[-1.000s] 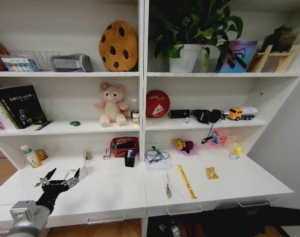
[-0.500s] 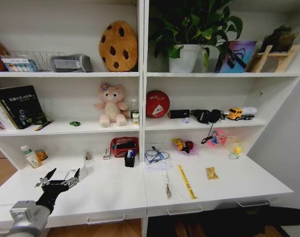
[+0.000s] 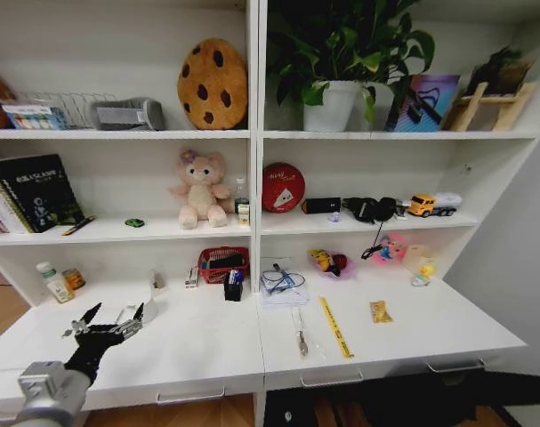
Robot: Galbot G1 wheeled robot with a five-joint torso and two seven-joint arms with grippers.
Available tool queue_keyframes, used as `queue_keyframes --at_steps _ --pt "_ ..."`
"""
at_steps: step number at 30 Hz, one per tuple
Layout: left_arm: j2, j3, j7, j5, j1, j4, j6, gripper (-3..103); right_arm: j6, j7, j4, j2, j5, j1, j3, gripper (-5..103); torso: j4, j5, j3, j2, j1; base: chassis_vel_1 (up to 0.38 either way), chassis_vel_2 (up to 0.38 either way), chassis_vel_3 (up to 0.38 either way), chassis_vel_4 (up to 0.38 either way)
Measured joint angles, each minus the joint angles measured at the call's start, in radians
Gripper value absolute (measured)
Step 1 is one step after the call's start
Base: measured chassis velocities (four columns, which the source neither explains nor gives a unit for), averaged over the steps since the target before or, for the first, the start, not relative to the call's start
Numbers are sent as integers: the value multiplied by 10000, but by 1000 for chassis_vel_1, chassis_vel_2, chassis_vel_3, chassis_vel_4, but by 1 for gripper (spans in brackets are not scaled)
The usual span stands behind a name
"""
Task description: Organize the objects on the table.
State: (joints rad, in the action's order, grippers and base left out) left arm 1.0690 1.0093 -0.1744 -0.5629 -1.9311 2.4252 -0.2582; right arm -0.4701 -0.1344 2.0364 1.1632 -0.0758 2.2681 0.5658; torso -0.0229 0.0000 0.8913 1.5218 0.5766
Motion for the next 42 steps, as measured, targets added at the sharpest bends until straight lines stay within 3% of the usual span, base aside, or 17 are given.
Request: queue_keyframes --at_steps 4,6,7,9,10,13,19,25,42 --pt "0 -1 0 0 -1 0 0 100 528 -68 1163 195 88 -702 659 100 -1 1 1 0 0 0 0 0 0" --pt "0 -1 0 0 0 0 0 100 1410 -468 1956 29 -304 -1695 1072 100 -4 2 1 -1 0 0 0 0 0" --pt "0 -1 0 0 0 0 0 100 1410 -468 1956 29 -304 -1695 1072 100 -4 2 1 -1 0 0 0 0 0" --pt "0 0 0 0 0 0 0 100 2492 -1044 2565 -698 -1473 -2850 1418 100 0 1 2 -1 2 0 0 0 0" --pt "0 0 0 0 0 0 0 100 2492 -1044 2565 -698 -1473 -2850 1418 100 0 1 2 -1 2 0 0 0 0" --pt "0 -1 0 0 -1 0 0 100 3146 -1628 2202 -1588 -2579 -4266 1806 100 2 3 3 -3 4 0 0 0 0" --pt "0 -1 0 0 0 0 0 100 3526 -1870 1408 -2074 -3916 -5205 1995 100 -3 2 2 -2 3 0 0 0 0" --pt "0 -1 0 0 0 0 0 100 3858 -2124 955 -2109 -4499 -5690 1769 100 -2 2 3 -3 4 0 0 0 0" --pt "0 0 0 0 -1 0 0 100 3947 -2258 1011 -1865 -4638 -5632 1316 100 2 -1 0 0 1 -39 -33 35 34"
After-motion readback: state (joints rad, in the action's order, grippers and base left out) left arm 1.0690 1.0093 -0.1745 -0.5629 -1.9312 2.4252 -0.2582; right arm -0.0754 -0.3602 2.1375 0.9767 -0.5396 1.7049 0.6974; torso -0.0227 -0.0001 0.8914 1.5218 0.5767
